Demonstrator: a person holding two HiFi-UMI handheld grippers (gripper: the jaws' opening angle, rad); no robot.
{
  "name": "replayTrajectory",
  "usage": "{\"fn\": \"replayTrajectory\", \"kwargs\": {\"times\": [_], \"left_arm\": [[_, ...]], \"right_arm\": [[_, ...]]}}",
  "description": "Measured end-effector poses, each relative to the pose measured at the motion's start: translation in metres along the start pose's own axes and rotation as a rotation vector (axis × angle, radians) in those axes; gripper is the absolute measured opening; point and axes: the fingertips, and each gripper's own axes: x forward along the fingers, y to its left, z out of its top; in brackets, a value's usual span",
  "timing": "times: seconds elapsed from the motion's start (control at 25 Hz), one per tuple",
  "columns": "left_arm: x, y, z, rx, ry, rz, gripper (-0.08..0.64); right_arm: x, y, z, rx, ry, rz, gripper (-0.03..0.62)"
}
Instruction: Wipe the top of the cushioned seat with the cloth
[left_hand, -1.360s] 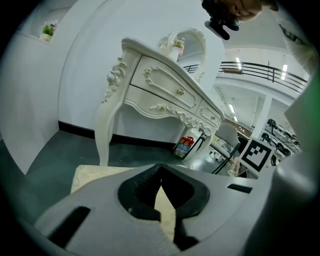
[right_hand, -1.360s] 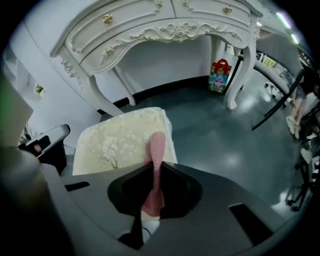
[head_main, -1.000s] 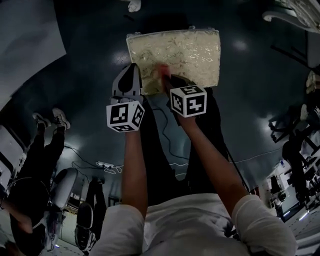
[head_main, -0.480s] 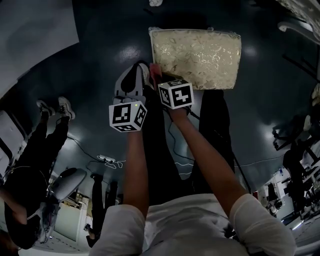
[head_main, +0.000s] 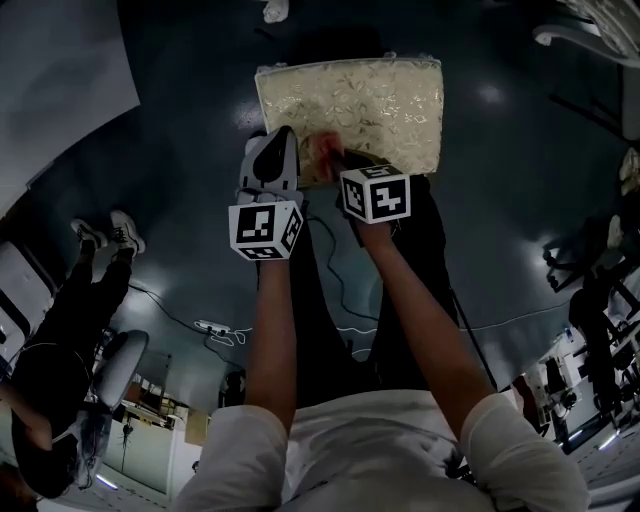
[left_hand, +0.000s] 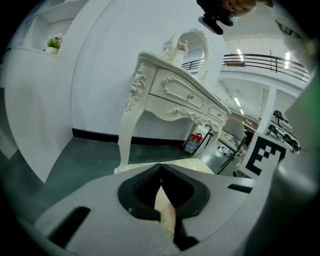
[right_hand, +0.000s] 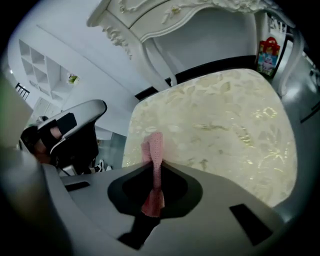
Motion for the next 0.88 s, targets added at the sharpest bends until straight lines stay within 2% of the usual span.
{"fn": "replayTrajectory", "kwargs": {"times": [0.4, 0.56, 0.68, 0.88], "left_arm": [[0.054, -0.088, -0.015, -0.009, 0.026, -0.089, 0.014], [0.068, -0.112, -0.016, -0.005, 0.029, -0.118, 0.014], [0.073, -0.118, -0.015, -0.004, 0.029, -0.132, 0.014], [0.065, -0.102, -0.013, -0.011, 0.027, -0.115, 0.014]], "right_arm": [[-0.078, -0.122, 0.0, 0.132, -0.079, -0.135, 0.025], [-0.107, -0.166, -0.001, 0.162, -0.113, -0.222, 0.025], [-0.12, -0.195, -0.004, 0.19, -0.122, -0.275, 0.025], [-0.118, -0.199, -0.007, 0.17, -0.104, -0.27, 0.025]]}}
